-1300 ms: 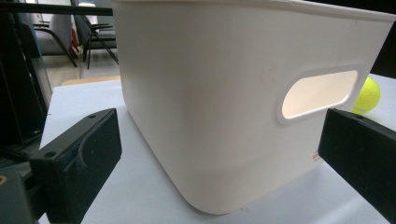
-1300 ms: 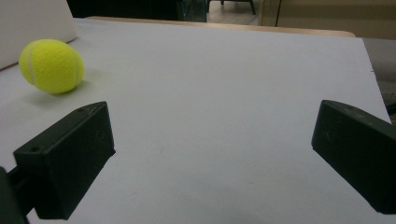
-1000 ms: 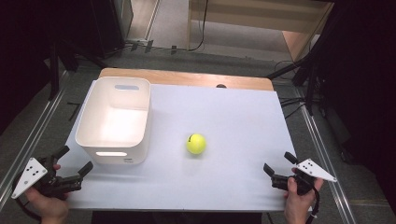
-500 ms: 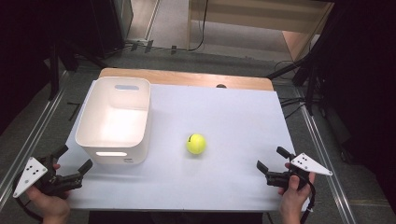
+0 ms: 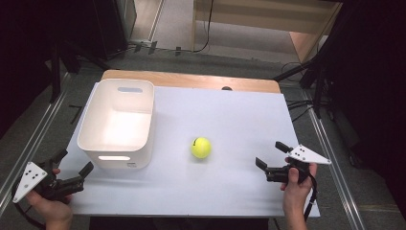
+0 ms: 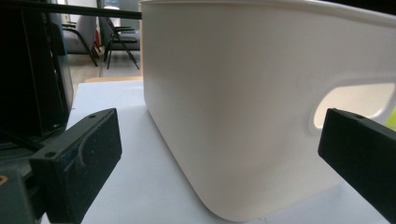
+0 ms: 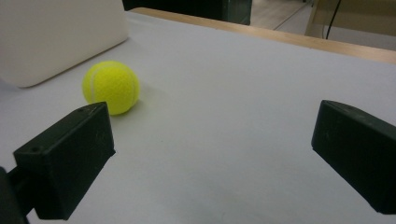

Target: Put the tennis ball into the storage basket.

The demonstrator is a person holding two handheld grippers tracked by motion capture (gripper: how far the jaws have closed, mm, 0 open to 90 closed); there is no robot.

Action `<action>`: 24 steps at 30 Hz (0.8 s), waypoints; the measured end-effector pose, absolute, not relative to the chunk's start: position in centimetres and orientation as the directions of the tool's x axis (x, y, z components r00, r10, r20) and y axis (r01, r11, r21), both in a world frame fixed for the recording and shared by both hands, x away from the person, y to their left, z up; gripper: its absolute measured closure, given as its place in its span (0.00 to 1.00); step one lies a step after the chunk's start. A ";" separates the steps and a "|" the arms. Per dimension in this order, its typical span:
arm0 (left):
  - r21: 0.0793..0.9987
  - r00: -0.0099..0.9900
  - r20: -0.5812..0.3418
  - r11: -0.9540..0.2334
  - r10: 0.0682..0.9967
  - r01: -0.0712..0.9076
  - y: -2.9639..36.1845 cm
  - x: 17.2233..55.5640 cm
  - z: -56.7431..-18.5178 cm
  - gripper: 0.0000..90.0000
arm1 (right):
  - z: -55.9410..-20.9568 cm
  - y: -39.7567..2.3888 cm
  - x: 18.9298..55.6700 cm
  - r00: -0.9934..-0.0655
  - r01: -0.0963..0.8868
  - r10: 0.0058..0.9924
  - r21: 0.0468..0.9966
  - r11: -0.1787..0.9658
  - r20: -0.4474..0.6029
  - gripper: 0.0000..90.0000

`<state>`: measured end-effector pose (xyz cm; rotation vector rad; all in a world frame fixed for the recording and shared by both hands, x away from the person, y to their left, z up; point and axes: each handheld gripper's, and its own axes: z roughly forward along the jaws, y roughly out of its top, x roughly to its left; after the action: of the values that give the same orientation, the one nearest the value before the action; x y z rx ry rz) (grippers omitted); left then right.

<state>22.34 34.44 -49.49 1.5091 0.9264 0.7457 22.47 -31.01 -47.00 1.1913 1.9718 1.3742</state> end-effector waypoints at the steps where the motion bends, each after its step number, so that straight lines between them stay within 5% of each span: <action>1: 0.989 0.488 -0.041 -0.033 0.872 0.143 34.4 22.3 -49.5 0.00 | -46.8 -30.9 22.8 -0.537 0.397 0.837 0.907 0.141 0.105 0.00; 24: 0.979 0.527 0.014 -0.119 0.850 0.166 33.5 22.8 -49.4 0.00 | -44.5 -25.8 27.3 -0.662 0.422 0.747 0.856 0.298 0.067 0.00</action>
<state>22.85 33.50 -49.36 1.6104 0.8842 0.7377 27.26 -25.81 -44.47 1.0529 2.2264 1.3072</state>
